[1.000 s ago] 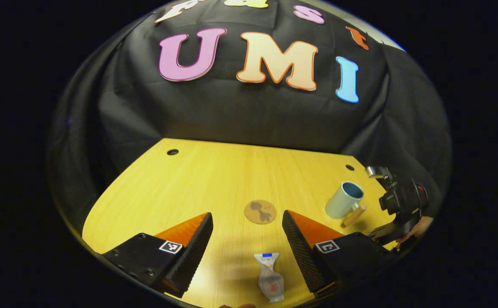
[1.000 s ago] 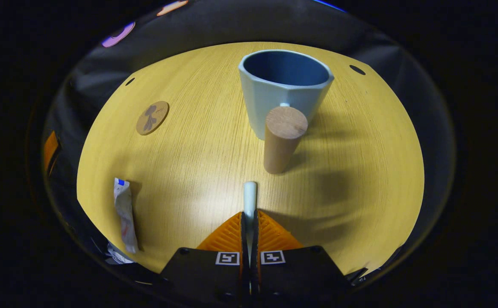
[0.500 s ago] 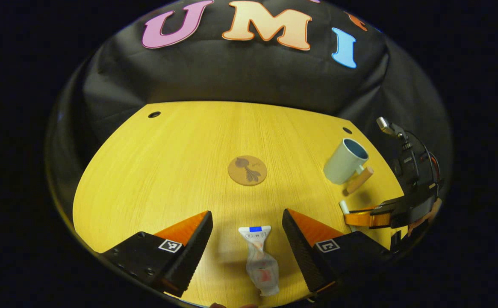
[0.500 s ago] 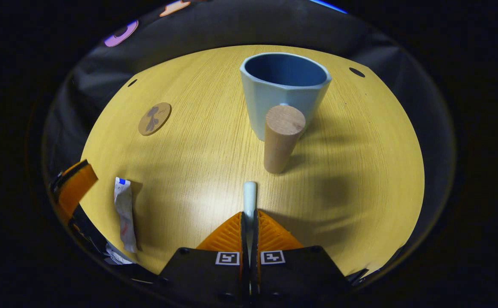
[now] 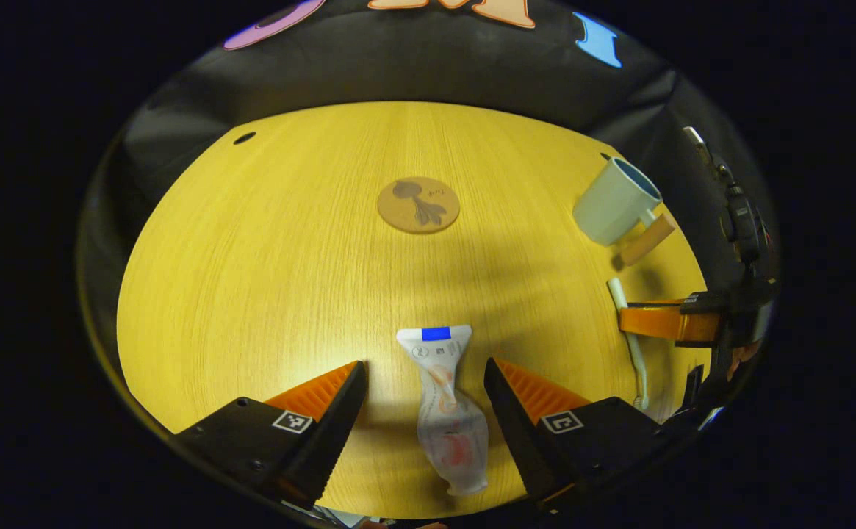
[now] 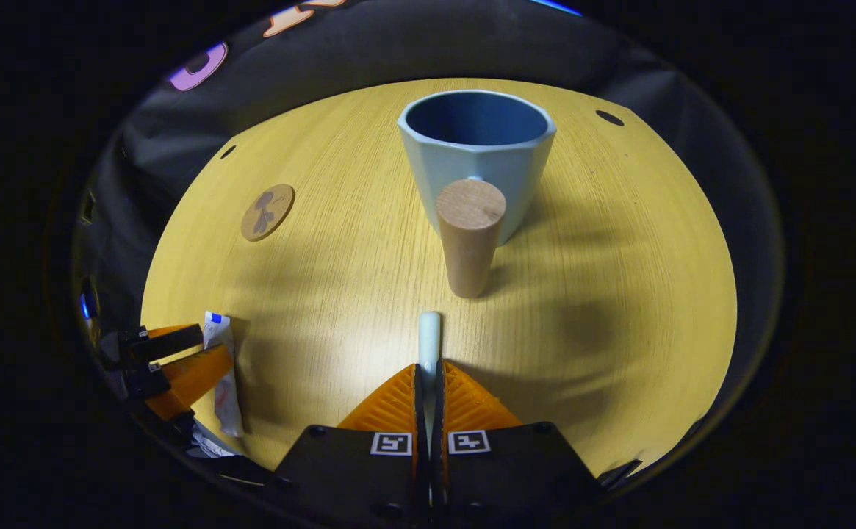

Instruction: Put the toothbrush and toothpaste on the desktop into the cup, then pick up the cup and place it on the coaster on the desktop.

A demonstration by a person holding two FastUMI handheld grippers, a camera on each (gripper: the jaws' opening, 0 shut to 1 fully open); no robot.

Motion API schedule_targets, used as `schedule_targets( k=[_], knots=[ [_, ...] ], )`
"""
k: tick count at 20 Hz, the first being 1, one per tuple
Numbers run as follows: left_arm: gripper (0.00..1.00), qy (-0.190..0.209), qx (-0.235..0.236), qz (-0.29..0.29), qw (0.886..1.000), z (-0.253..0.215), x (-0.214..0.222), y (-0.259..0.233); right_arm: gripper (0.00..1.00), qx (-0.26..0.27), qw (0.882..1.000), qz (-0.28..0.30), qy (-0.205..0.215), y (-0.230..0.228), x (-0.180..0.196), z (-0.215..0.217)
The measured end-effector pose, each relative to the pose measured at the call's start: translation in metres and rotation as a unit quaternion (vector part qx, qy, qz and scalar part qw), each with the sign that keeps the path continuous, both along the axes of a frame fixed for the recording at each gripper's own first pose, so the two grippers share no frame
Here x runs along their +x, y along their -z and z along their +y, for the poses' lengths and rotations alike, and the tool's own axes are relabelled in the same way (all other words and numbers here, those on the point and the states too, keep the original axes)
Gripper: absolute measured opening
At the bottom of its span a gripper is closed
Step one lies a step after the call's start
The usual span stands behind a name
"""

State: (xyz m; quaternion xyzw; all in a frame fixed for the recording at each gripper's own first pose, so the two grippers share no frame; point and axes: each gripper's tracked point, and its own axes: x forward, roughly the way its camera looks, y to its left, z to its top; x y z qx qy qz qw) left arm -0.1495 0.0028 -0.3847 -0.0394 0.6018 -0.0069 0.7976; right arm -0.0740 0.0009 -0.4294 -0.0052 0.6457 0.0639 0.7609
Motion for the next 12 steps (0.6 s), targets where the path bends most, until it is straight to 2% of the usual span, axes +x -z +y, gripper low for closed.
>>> schedule_targets(
  k=[5,6,7,8,12],
  knots=[
    [0.89,0.033,0.031,0.010,0.999,0.0083,0.0021,0.0069,0.04,0.002,1.000,-0.001,-0.001,0.0003,-0.0003,-0.0001],
    [0.77,0.045,0.037,0.015,0.998,0.0089,0.0016,0.0083,0.04,0.004,1.000,-0.001,0.001,0.0005,0.0004,-0.0001],
    [0.72,0.048,0.038,0.009,0.998,0.0070,0.0053,0.0088,0.04,0.006,1.000,0.000,0.003,0.0009,-0.0001,0.0001],
    [0.56,0.049,0.036,0.012,0.998,0.0057,0.0044,0.0079,0.04,0.007,1.000,0.001,0.004,0.0011,0.0004,0.0002],
    [0.29,0.060,0.027,0.012,0.998,0.0012,0.0061,0.0088,0.04,0.014,1.000,0.000,0.005,0.0011,0.0013,0.0009]
  ],
)
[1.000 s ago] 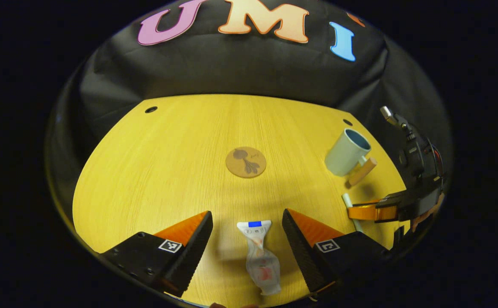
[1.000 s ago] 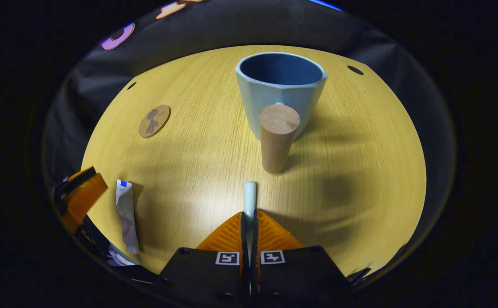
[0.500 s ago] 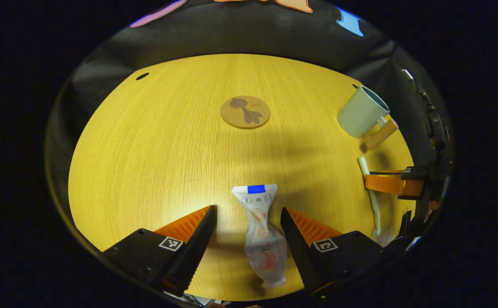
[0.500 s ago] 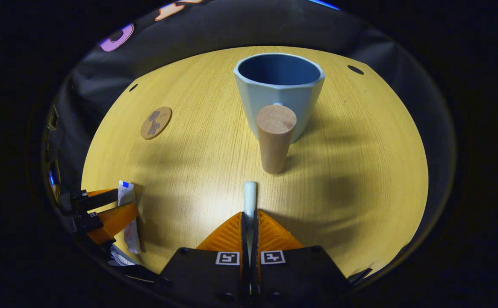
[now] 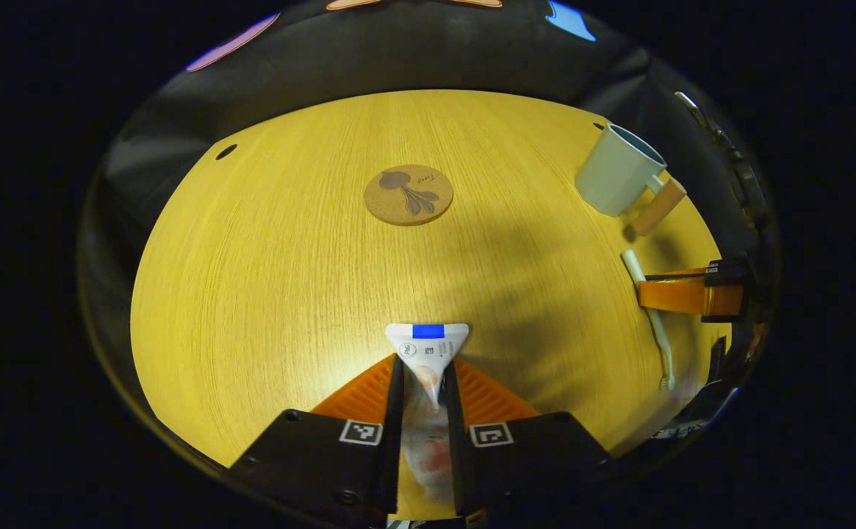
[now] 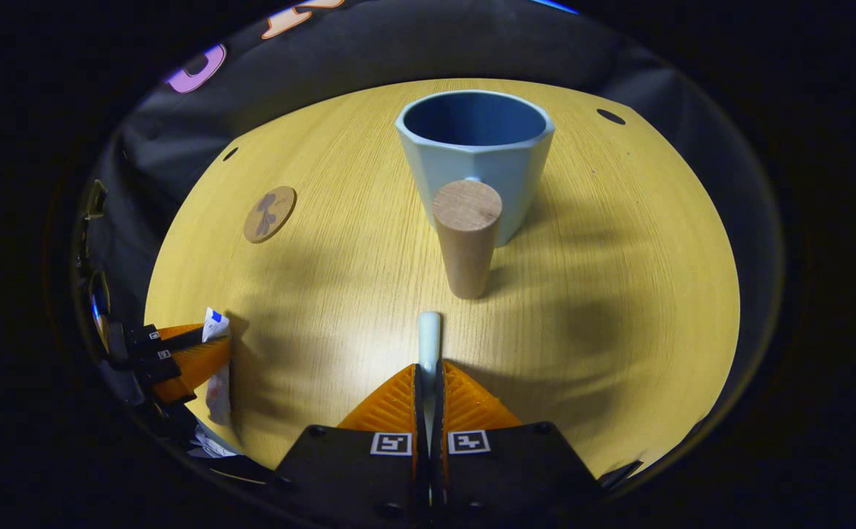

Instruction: Put the toothbrush and toothpaste on the desktop into the cup, then pick up the cup and place it on the coaster on the desktop.

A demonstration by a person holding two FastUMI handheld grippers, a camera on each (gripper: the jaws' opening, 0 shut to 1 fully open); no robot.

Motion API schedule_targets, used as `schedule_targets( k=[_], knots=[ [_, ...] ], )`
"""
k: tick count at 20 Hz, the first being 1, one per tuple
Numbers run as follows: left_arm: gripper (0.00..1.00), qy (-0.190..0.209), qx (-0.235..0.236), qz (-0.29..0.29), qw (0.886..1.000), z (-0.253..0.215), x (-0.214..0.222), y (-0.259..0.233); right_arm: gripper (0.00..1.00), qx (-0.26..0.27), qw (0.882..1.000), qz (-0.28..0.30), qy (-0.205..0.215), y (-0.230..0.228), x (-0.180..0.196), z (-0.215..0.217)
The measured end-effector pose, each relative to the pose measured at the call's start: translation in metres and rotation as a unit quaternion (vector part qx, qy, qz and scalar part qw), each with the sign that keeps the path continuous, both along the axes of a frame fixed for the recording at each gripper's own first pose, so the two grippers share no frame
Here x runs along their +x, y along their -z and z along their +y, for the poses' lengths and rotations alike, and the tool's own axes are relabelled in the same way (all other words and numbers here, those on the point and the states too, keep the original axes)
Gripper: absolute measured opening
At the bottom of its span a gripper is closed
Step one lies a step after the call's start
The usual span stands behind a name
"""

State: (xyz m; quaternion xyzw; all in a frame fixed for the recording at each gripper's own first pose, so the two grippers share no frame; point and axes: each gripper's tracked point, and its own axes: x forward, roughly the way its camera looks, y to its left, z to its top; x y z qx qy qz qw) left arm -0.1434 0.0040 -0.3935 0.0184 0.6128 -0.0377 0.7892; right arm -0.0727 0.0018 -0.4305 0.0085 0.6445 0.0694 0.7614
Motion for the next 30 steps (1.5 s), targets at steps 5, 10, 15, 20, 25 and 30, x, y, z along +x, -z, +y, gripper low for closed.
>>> schedule_targets(
  k=[5,10,15,20,25,30],
  knots=[
    [0.11,0.000,-0.016,-0.004,1.000,-0.001,0.001,-0.002,0.04,0.002,1.000,-0.008,-0.006,-0.002,0.001,0.003],
    [0.05,-0.001,-0.028,-0.008,1.000,-0.001,0.001,-0.002,0.04,0.036,0.999,-0.024,0.000,-0.002,0.000,0.014],
    [0.05,0.010,-0.026,-0.007,1.000,0.000,0.001,-0.002,0.04,0.062,0.998,-0.031,0.006,-0.010,-0.002,0.019],
    [0.05,0.015,-0.026,-0.005,1.000,0.000,0.000,-0.002,0.04,0.103,0.992,-0.058,0.033,-0.036,0.014,0.029],
    [0.05,0.024,-0.029,-0.003,0.999,0.000,0.001,-0.002,0.04,0.140,0.983,-0.115,0.043,-0.071,0.047,0.035],
    [0.05,0.023,-0.031,-0.003,0.999,0.000,0.000,-0.002,0.04,0.164,0.964,-0.206,0.029,-0.115,0.088,0.039]
  ],
)
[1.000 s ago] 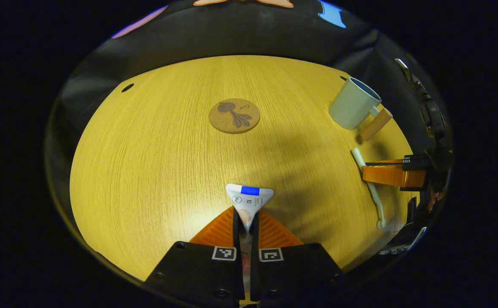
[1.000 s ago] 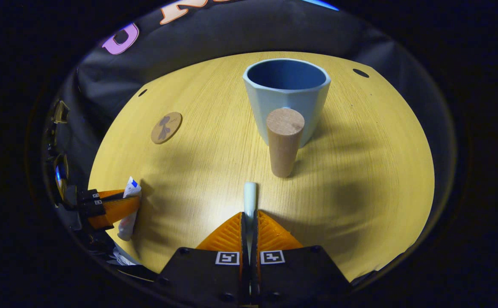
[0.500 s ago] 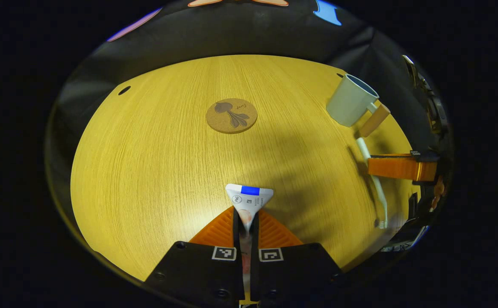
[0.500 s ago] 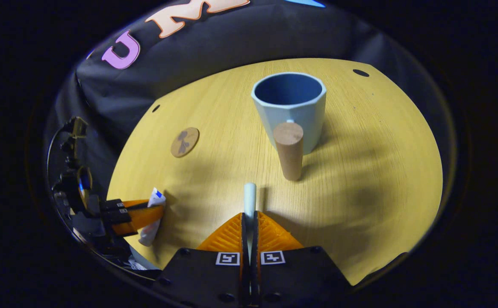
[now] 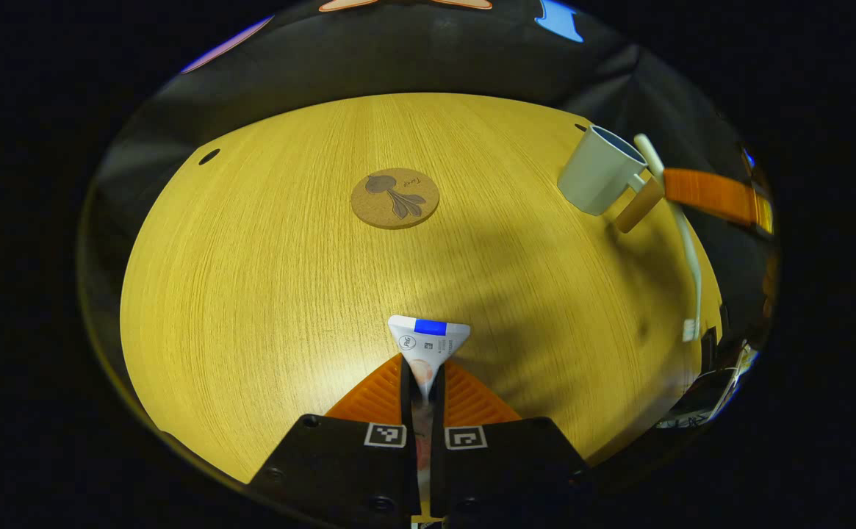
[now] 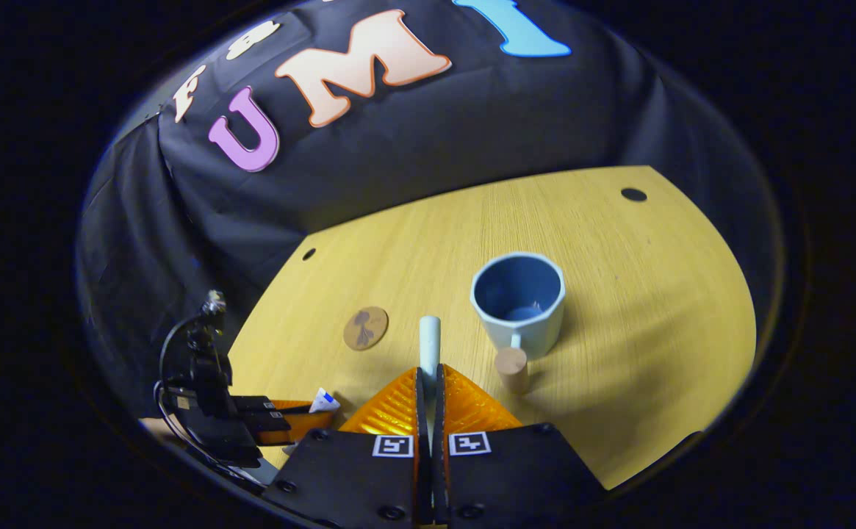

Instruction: Put the toothbrush and toothpaste on the desktop into the cup, then pick up the cup and place it on the coaster on the desktop.

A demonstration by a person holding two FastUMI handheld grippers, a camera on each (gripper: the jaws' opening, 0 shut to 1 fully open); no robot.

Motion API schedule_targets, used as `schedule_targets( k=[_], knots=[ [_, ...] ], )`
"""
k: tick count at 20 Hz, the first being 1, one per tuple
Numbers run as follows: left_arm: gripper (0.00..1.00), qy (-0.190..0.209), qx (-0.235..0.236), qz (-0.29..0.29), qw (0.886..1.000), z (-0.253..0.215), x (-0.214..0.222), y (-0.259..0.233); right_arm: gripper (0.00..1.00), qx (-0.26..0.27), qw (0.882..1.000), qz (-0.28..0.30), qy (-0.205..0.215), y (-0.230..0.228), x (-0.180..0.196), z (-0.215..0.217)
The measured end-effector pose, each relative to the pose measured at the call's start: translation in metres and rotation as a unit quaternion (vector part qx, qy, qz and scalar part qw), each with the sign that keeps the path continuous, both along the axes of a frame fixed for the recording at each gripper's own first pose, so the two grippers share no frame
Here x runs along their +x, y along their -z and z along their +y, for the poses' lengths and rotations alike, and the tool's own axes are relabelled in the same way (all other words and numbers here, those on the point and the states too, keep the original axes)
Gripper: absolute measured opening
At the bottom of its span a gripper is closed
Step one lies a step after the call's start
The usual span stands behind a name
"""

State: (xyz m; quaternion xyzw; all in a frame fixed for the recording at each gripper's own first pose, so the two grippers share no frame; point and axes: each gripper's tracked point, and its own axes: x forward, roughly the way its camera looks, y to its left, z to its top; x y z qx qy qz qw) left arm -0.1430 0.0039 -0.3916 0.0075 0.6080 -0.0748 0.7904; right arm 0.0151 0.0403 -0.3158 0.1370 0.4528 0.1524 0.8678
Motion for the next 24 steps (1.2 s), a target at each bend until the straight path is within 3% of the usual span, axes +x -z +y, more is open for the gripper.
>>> schedule_targets(
  k=[13,19,24],
  knots=[
    [0.05,-0.012,-0.008,-0.005,1.000,0.000,0.001,-0.001,0.03,0.002,0.992,-0.118,0.046,-0.051,0.093,-0.019],
    [0.05,-0.018,-0.013,-0.008,1.000,-0.001,0.001,-0.001,0.03,-0.032,0.978,-0.190,0.087,-0.068,0.139,-0.041],
    [0.05,-0.023,-0.014,-0.010,1.000,-0.001,0.001,-0.001,0.01,-0.047,0.970,-0.211,0.109,-0.064,0.159,-0.051]
  ],
)
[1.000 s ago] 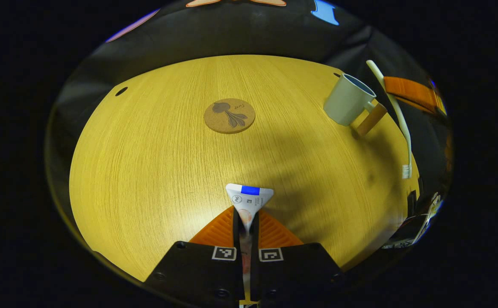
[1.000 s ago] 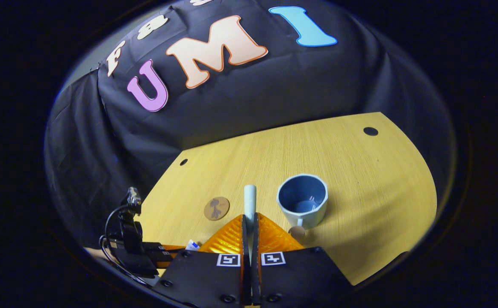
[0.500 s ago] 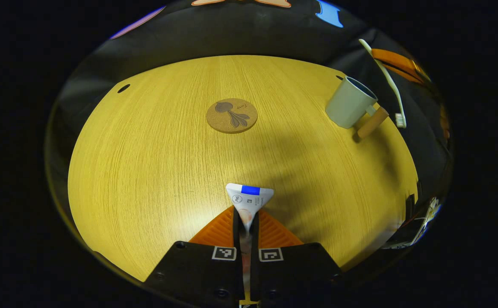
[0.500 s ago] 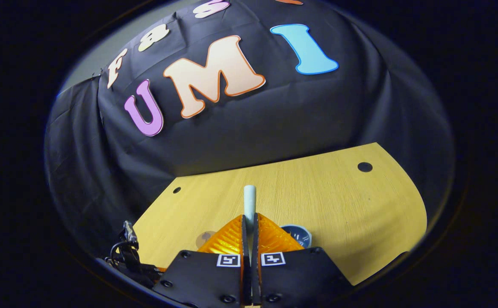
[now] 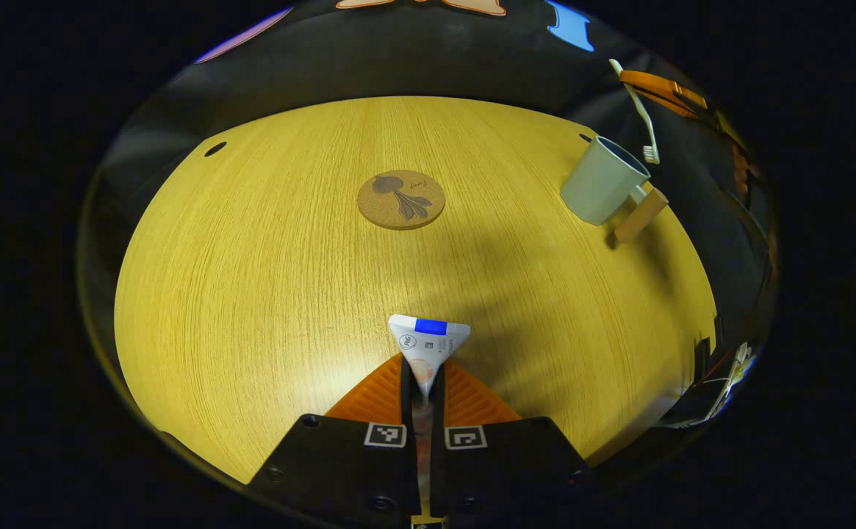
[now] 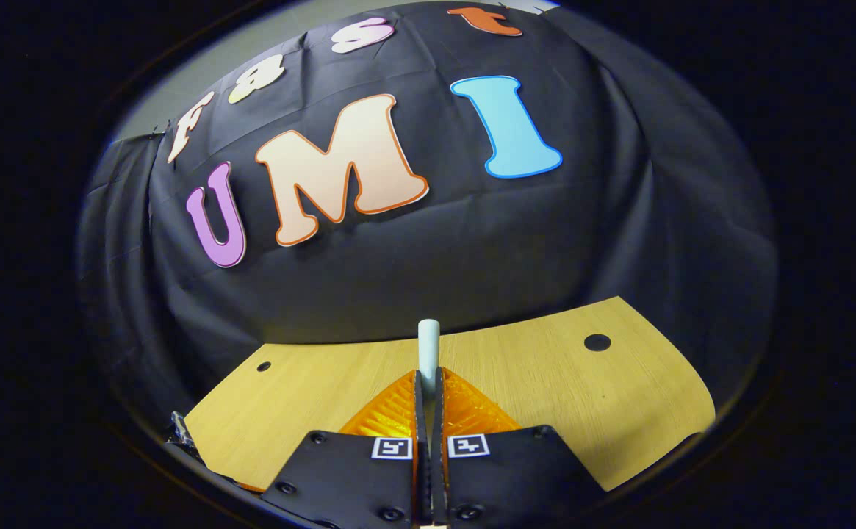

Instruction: Put the toothbrush and toothpaste on the desktop into the cup, then pick up the cup and place it on the coaster on the desktop.

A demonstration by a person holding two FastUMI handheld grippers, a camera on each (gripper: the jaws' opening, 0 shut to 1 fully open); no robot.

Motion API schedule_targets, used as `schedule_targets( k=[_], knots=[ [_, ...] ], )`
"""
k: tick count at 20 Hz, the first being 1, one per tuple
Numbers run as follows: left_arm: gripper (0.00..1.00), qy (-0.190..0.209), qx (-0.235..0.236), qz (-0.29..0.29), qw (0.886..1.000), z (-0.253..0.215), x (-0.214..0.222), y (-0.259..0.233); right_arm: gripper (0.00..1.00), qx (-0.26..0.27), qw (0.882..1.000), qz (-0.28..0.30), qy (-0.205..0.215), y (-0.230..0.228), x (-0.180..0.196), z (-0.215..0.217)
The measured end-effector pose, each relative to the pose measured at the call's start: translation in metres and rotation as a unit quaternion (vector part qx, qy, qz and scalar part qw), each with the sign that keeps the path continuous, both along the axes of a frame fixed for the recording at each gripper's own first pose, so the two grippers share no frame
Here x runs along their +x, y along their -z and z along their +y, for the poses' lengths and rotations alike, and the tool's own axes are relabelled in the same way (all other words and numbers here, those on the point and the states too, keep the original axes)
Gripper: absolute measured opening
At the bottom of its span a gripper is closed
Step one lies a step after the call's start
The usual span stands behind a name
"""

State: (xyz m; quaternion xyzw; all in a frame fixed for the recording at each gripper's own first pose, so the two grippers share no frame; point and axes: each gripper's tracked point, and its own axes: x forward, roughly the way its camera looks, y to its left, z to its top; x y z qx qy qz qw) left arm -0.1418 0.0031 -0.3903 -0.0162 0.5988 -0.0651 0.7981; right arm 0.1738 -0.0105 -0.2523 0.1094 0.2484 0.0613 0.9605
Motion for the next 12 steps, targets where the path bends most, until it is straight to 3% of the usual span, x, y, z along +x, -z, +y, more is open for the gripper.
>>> schedule_targets(
  k=[7,10,11,12],
  knots=[
    [0.05,-0.001,0.001,-0.003,1.000,0.000,0.000,0.000,0.03,-0.030,0.999,-0.014,0.001,0.009,0.010,-0.001],
    [0.05,0.000,0.001,-0.003,1.000,0.000,0.000,0.000,0.07,-0.045,0.999,-0.013,-0.009,0.012,0.003,0.002],
    [0.05,0.001,0.001,-0.003,1.000,0.000,0.000,0.000,0.12,-0.050,0.999,-0.015,-0.012,0.012,0.001,0.003],
    [0.05,0.001,0.001,-0.004,1.000,0.000,0.001,0.000,0.10,-0.055,0.998,-0.018,-0.014,0.010,0.001,0.004]
  ],
)
